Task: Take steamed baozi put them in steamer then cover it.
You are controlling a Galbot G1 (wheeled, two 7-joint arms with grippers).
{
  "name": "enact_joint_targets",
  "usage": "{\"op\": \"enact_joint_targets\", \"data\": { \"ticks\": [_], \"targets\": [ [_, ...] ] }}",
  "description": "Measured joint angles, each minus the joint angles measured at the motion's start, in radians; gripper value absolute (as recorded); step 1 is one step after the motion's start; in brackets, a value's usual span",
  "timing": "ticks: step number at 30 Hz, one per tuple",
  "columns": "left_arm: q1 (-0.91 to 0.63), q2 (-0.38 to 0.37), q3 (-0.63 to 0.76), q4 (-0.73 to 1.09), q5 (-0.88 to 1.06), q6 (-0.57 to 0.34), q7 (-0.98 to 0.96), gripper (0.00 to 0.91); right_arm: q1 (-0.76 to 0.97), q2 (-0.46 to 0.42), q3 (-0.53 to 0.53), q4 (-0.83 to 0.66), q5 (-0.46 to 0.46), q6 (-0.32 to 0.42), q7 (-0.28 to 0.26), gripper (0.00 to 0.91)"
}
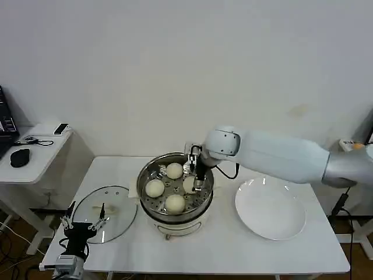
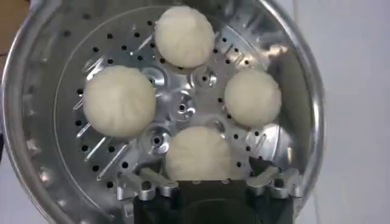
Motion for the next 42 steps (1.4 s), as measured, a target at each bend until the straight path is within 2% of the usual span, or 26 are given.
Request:
{"op": "enact_joint_targets", "data": {
  "ticks": [7, 12, 17, 21, 25, 29, 37, 42],
  "targets": [
    [-0.002, -0.007, 0.013, -0.002, 0.009, -0.001, 0.0, 0.907, -0.03, -0.117, 0.087, 0.104, -0.006, 0.029, 0.042, 0.907],
    [-0.007, -0.013, 0.024, -0.002, 0.019, -0.001, 0.0, 0.907, -0.137, -0.246, 0.221, 0.208, -0.007, 0.068, 0.117, 0.907],
    [-0.005, -0.014, 0.031, -0.002, 0.028, -0.001, -0.001, 0.907, -0.38, -0.356, 0.477, 0.315, -0.033, 0.133, 0.209, 0.907],
    [0.0, -0.012, 0.034, 0.002, 0.034, -0.003, -0.002, 0.907, -0.643, -0.379, 0.742, 0.381, -0.088, 0.221, 0.286, 0.907],
    [0.004, -0.012, 0.034, 0.008, 0.041, -0.008, -0.003, 0.907, -0.907, -0.335, 1.007, 0.439, -0.159, 0.324, 0.353, 0.907],
    [0.006, -0.015, 0.041, 0.013, 0.047, -0.013, -0.005, 0.907, -1.178, -0.242, 1.276, 0.474, -0.242, 0.432, 0.39, 0.907],
    [0.003, -0.011, 0.054, 0.019, 0.066, -0.022, -0.011, 0.907, -1.623, 0.011, 1.724, 0.494, -0.378, 0.625, 0.408, 0.907],
    [0.003, -0.007, 0.052, 0.016, 0.087, -0.035, -0.019, 0.907, -1.801, 0.146, 1.9, 0.49, -0.411, 0.718, 0.405, 0.907]
  ]
}}
